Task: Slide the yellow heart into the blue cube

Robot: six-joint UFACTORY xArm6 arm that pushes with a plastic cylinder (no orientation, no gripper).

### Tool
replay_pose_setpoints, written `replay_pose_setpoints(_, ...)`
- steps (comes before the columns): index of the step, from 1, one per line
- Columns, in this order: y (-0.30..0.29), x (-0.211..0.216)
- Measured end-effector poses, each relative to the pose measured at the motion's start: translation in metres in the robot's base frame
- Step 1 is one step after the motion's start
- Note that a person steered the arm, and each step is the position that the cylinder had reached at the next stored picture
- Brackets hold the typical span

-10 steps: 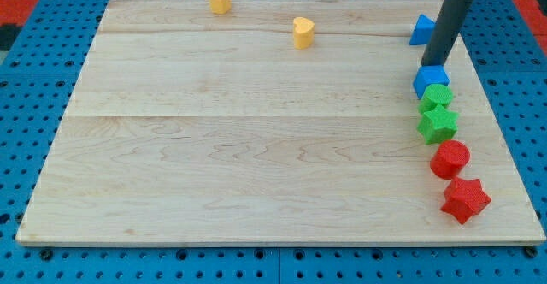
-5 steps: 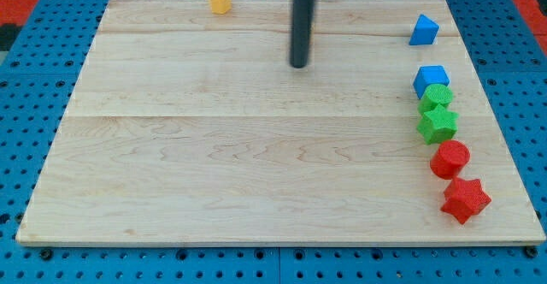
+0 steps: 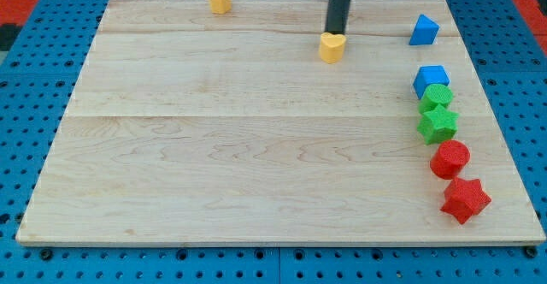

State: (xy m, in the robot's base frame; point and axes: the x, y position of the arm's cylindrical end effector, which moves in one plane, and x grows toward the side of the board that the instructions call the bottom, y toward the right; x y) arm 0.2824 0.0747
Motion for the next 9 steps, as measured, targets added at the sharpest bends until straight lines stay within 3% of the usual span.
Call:
replay_pose_setpoints(2, -0.045, 0.012)
replay_pose_setpoints(4, 0.075, 0.026)
replay_pose_setpoints(5, 0.068, 0.026)
replay_pose_setpoints(6, -0.013, 0.026)
replay_pose_setpoints(7, -0.016, 0.045)
replay_pose_setpoints(9, 0.103, 0.052)
